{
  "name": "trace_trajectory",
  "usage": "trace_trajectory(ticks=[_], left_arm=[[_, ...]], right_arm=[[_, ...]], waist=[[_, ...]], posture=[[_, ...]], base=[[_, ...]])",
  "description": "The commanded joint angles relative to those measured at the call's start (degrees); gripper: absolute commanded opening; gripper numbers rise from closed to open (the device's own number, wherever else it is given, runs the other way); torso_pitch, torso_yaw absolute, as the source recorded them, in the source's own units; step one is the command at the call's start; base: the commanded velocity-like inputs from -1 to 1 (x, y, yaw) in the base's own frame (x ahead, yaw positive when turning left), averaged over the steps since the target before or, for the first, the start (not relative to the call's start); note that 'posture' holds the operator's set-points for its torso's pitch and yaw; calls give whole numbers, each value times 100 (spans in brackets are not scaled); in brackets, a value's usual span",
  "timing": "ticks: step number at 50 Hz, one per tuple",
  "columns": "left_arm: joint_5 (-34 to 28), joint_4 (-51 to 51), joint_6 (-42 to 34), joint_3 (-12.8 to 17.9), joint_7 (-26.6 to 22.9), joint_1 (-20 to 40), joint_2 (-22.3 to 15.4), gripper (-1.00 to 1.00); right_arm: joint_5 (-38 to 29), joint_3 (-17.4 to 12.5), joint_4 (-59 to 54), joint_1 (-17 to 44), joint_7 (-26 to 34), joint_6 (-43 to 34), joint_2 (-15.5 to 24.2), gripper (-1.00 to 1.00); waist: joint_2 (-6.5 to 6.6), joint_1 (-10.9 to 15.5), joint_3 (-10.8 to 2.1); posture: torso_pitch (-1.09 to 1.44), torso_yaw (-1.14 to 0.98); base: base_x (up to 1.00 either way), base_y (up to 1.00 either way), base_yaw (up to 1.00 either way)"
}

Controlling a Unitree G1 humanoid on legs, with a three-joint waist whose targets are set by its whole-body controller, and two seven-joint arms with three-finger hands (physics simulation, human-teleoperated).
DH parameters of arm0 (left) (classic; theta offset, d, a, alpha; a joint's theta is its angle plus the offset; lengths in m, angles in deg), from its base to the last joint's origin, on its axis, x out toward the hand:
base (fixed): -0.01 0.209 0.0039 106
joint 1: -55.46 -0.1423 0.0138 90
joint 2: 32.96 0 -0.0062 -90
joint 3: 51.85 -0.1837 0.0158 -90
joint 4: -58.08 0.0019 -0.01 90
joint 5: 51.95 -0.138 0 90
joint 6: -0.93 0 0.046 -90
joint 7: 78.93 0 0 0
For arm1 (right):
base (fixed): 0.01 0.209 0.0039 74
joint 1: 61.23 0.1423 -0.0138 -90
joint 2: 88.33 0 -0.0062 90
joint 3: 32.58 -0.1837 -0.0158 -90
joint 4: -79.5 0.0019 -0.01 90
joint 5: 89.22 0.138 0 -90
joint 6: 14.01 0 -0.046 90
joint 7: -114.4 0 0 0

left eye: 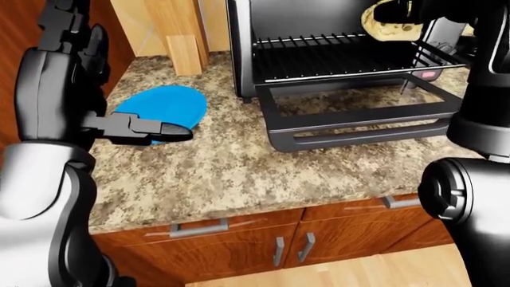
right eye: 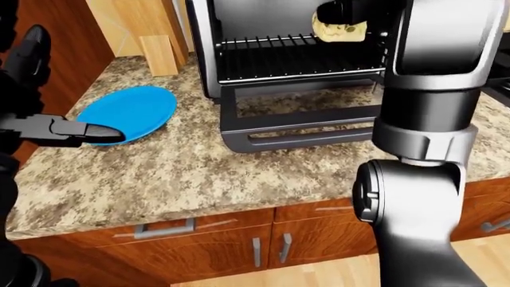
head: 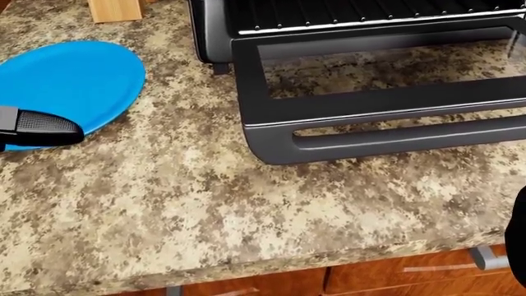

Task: Pick the scone from the rack and place it on the plate on the counter.

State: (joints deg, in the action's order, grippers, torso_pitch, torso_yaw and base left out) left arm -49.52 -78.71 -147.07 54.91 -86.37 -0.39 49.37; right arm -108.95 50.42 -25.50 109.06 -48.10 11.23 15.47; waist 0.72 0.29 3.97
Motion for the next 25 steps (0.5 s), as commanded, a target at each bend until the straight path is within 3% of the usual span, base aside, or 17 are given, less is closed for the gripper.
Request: trace_trajectory(ticks=[1, 12, 25], left_arm=[[-45, -69, 184, 35, 40, 141, -57, 100], [23, -120, 246, 53, 0, 63, 13, 100], [265, -116, 251, 99, 72, 186, -6, 100]], right_arm=[[-54, -25, 313, 243, 87, -53, 50, -100], [-224, 194, 2161, 49, 845, -1463, 112, -100], [-480, 467, 2907, 192, 1332, -1978, -72, -100]], waist=[[-11, 0, -161], [-18, 0, -143], [22, -24, -115]], posture=[[0, 0], [0, 0], [0, 0]], base=[[0, 0, 0], [0, 0, 0], [0, 0, 0]])
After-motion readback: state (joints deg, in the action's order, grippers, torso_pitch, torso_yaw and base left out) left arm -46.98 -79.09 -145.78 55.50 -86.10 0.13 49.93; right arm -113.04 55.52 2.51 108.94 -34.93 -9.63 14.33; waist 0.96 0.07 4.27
